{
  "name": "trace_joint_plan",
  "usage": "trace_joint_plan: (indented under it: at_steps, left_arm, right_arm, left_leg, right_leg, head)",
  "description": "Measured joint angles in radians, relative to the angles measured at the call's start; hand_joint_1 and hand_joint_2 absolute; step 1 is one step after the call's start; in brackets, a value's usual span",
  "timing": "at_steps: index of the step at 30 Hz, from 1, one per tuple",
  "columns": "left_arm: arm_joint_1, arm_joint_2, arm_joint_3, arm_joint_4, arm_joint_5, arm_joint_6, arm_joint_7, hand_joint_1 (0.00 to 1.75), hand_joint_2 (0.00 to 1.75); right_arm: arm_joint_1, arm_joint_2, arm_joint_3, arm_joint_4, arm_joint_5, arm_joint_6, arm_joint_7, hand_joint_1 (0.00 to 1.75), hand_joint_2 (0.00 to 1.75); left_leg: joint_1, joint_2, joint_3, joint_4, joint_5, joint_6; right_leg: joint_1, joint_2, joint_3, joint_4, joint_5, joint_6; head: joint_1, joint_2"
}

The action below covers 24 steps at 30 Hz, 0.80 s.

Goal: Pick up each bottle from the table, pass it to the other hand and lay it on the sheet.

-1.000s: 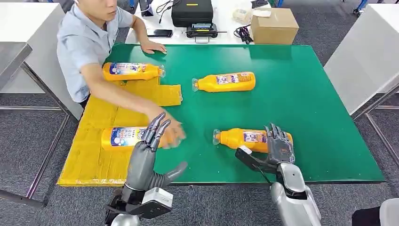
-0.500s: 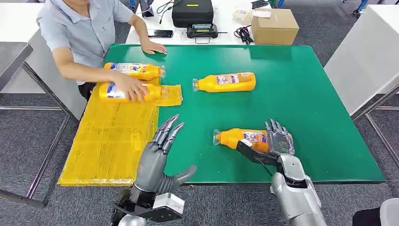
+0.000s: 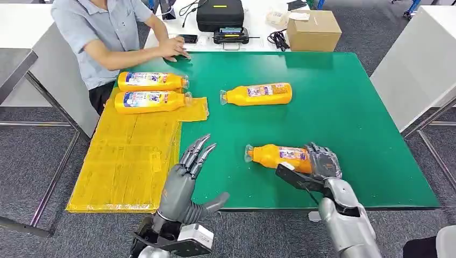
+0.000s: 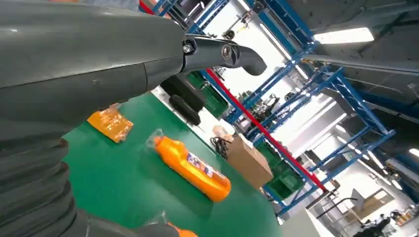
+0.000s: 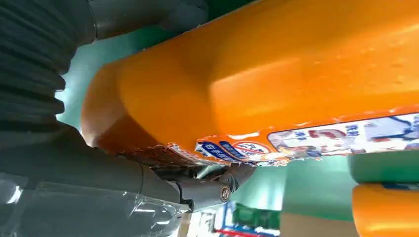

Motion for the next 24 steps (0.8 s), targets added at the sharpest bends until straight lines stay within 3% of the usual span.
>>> trace_joint_plan:
  at_steps: [6,11,20,24]
  left_arm:
    - [-0.011,0.0,-0.01,0.022,0.024,0.001,-0.021,0.0,1.75]
    - [-0.025,0.002,-0.026,0.043,0.046,0.011,-0.029,0.0,1.75]
    - [-0.037,0.002,-0.029,0.075,0.081,0.033,-0.041,0.0,1.75]
    - [-0.037,-0.004,-0.02,0.078,0.258,0.048,-0.049,0.0,1.75]
  right_arm:
    - [0.003,-0.064,-0.007,0.019,-0.273,0.115,-0.168,1.75,1.75]
    - [0.015,-0.097,-0.012,0.027,-0.425,0.149,-0.25,1.75,1.75]
    - [0.032,-0.097,-0.013,0.022,-0.511,0.163,-0.275,1.75,1.75]
    - [0.058,-0.075,-0.016,-0.012,-0.628,0.201,-0.318,1.75,1.75]
  left_leg:
    - [0.0,0.001,0.006,0.0,-0.002,0.001]
    - [0.0,0.001,0.01,0.0,-0.003,0.002]
    - [0.0,0.006,0.013,0.0,-0.003,0.002]
    - [0.0,0.005,0.012,0.0,-0.003,0.002]
  right_leg:
    - [0.0,0.0,0.005,-0.001,0.0,0.0]
    - [0.0,0.0,0.008,-0.001,0.0,0.0]
    - [0.0,0.003,0.01,-0.001,0.0,0.0]
    - [0.0,0.003,0.011,-0.001,0.0,0.0]
  head:
    - [0.001,0.0]
    - [0.0,0.0]
    - [0.0,0.0]
    - [0.001,0.0]
